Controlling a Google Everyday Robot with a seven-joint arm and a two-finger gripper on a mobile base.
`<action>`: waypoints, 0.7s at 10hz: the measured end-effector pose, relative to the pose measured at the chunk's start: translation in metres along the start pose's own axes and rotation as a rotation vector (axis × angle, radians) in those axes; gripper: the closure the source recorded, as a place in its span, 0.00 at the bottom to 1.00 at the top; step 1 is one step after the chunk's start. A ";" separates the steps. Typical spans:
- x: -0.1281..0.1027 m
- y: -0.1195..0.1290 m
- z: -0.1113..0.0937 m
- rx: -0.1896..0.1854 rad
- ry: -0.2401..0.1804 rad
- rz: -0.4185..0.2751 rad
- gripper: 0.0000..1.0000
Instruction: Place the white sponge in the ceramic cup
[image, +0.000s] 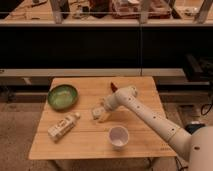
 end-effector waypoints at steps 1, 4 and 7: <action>0.002 0.003 -0.002 0.003 0.017 0.008 0.56; 0.002 0.009 -0.027 -0.009 0.051 0.011 0.81; -0.003 0.001 -0.081 -0.032 0.068 -0.016 0.83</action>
